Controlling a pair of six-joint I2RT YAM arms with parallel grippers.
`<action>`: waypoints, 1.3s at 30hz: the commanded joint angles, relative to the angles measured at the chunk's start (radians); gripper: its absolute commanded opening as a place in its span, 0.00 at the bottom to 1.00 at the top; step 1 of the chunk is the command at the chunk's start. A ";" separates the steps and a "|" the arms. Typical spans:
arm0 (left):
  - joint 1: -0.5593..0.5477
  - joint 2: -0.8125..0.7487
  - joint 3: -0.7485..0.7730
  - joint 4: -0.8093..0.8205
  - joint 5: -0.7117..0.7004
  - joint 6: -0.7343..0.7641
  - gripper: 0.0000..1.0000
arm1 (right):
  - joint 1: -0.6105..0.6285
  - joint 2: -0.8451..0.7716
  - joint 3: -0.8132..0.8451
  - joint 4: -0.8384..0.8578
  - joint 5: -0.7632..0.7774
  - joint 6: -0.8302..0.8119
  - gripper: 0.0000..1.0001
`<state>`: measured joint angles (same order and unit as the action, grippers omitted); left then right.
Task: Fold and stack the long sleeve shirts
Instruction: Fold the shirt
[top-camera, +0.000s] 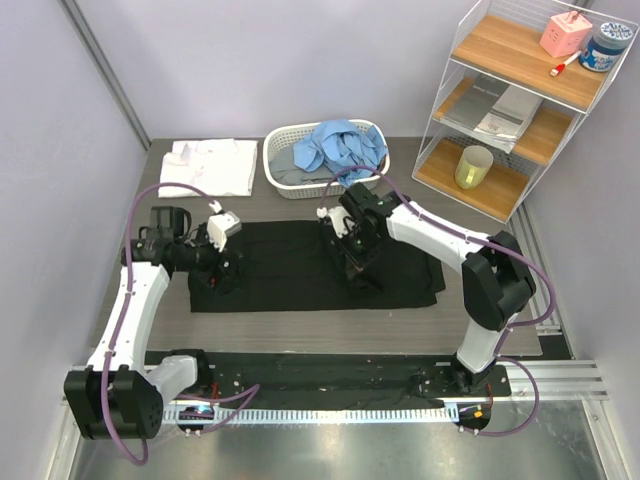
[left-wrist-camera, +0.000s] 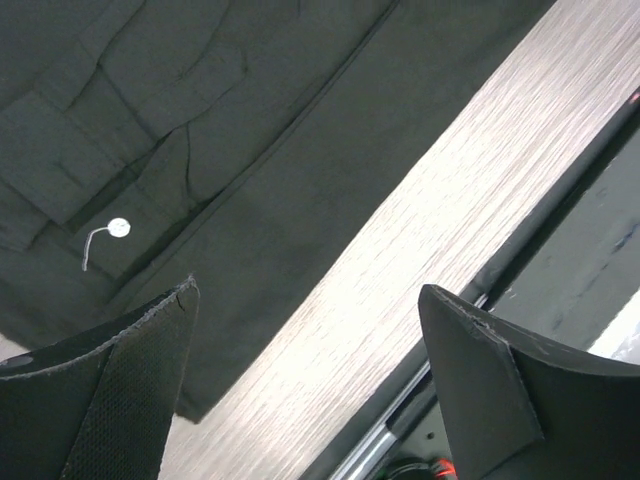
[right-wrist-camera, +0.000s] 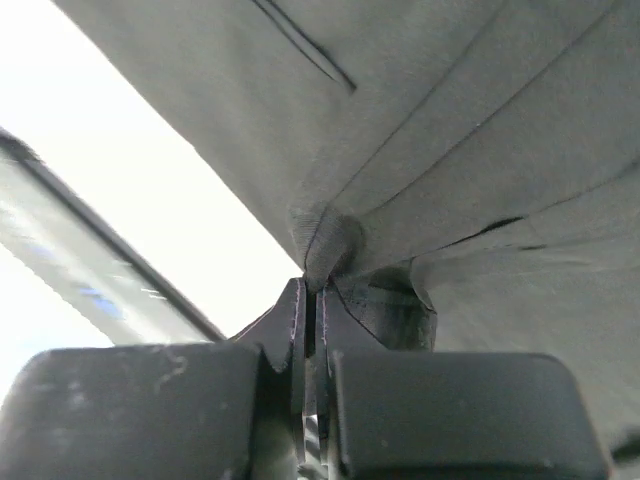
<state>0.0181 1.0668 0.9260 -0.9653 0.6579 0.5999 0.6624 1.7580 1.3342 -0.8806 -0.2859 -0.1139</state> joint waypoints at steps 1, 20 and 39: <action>0.003 0.008 0.043 0.069 0.051 -0.188 0.93 | -0.010 -0.003 0.097 0.059 -0.206 0.146 0.01; -0.102 -0.021 -0.274 0.747 -0.003 -1.212 1.00 | -0.007 0.271 0.220 0.476 -0.134 0.861 0.01; -0.491 0.232 -0.256 1.040 -0.385 -1.313 0.82 | -0.007 0.307 0.232 0.508 -0.176 0.953 0.08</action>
<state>-0.4492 1.2774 0.6395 -0.0265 0.3649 -0.6956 0.6544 2.0640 1.5173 -0.4099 -0.4412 0.8089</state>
